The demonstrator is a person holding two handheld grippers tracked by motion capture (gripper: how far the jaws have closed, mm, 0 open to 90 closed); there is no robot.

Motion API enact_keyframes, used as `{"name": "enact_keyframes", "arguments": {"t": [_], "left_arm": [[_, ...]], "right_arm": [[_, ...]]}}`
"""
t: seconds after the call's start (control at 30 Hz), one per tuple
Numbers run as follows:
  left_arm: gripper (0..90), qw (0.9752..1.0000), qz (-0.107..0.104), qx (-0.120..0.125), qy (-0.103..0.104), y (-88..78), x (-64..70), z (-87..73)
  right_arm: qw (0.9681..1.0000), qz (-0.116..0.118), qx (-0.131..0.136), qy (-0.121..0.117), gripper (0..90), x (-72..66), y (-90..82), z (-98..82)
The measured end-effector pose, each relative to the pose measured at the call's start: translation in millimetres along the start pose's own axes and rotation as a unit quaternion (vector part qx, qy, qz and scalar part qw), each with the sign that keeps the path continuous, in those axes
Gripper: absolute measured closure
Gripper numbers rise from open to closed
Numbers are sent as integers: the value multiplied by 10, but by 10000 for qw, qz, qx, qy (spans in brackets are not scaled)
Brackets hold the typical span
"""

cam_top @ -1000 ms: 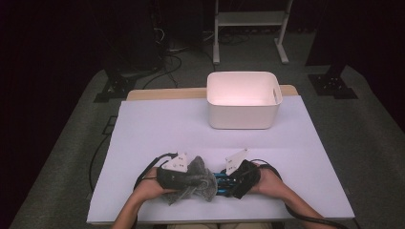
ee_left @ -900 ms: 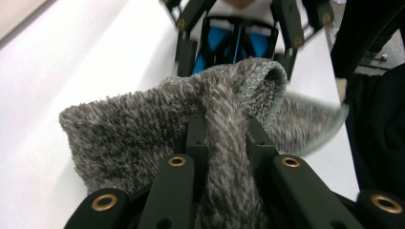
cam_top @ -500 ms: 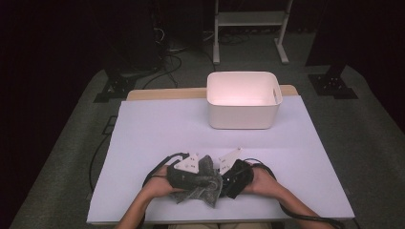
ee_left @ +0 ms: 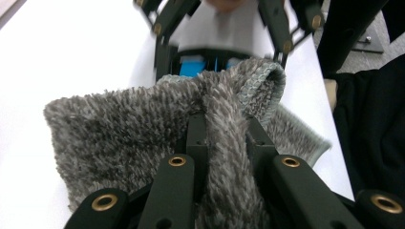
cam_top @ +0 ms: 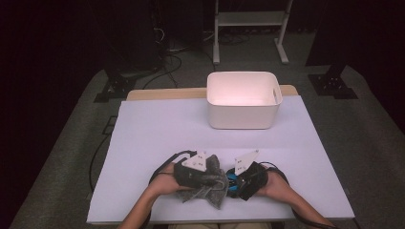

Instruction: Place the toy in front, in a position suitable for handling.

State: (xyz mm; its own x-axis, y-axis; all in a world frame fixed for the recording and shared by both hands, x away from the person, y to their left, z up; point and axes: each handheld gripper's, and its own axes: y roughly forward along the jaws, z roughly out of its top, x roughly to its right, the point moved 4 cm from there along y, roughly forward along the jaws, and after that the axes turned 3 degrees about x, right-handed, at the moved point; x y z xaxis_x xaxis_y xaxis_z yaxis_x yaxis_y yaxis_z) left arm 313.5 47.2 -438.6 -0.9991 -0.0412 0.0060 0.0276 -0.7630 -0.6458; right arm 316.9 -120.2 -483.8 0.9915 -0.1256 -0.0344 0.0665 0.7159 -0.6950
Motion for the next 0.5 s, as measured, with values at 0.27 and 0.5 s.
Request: {"name": "enact_keyframes", "arguments": {"t": [0.27,0.5], "left_arm": [[771,9990,-293,-188,287,334,15,268],[772,9990,-300,-243,213,332,11,221]], "right_arm": [[10000,-4,89,17,218,-13,26,9],[9999,0,100,63,219,-15,17,-8]]}}
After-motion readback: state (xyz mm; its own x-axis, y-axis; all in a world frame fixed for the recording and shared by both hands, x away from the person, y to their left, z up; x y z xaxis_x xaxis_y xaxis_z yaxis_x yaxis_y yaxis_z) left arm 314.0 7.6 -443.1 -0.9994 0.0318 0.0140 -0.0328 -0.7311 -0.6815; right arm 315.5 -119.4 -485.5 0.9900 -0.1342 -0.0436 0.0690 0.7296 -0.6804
